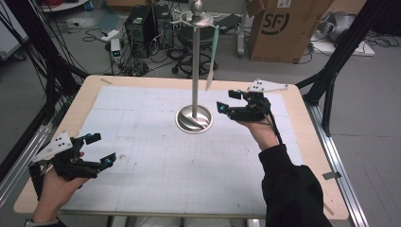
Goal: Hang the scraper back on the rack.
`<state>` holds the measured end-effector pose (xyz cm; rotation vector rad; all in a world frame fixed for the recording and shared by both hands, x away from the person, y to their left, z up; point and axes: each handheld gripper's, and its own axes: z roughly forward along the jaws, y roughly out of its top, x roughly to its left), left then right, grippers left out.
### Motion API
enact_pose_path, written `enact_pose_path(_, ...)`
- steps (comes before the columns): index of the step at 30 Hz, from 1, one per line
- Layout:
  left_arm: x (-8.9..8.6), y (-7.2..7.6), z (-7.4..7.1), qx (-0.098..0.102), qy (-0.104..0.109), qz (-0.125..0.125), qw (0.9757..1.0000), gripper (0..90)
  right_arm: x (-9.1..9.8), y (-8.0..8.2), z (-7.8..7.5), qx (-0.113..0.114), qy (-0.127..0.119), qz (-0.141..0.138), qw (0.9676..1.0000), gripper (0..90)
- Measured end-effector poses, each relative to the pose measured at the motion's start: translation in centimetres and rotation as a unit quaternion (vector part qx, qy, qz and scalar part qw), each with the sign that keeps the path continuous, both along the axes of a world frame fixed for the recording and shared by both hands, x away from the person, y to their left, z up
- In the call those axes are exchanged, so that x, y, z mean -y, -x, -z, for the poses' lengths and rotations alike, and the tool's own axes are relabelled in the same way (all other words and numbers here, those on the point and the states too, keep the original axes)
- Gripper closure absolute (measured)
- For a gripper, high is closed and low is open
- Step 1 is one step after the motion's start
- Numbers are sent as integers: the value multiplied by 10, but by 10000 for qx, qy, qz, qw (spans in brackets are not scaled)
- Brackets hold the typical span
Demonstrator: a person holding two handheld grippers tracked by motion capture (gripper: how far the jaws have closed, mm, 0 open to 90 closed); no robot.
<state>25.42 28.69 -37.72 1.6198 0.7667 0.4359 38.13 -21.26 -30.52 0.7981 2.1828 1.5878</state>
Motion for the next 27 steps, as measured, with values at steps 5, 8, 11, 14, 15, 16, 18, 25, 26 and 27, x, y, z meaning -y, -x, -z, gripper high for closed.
enact_pose_path(5,8,-3,-4,24,-100,8,9999,16,0,12,19,-154,319,-97,9993,137)
enact_pose_path(8,13,-5,-6,70,-101,98,9999,16,4,20,26,-204,244,-153,9994,100)
enact_pose_path(11,17,-9,-4,74,-130,172,9997,17,9,27,32,-197,142,-214,9995,3)
enact_pose_path(14,20,-13,-1,-12,-164,164,9997,17,17,35,39,-135,11,-225,9997,3)
enact_pose_path(15,21,-15,0,-27,-152,178,9997,17,20,38,42,-89,-10,-169,9998,3)
enact_pose_path(16,22,-16,1,-21,-167,192,9997,17,23,40,44,-80,-78,-130,9999,3)
enact_pose_path(18,23,-19,1,-12,-152,219,9996,17,30,45,50,-78,-189,-46,9998,3)
enact_pose_path(25,29,-27,0,56,-104,301,9995,16,56,64,69,11,-386,381,9985,3)
enact_pose_path(26,29,-27,1,59,-92,290,9995,17,60,69,72,26,-428,412,9982,3)
enact_pose_path(27,29,-28,1,74,-85,300,9995,17,63,72,75,7,-424,423,9982,3)
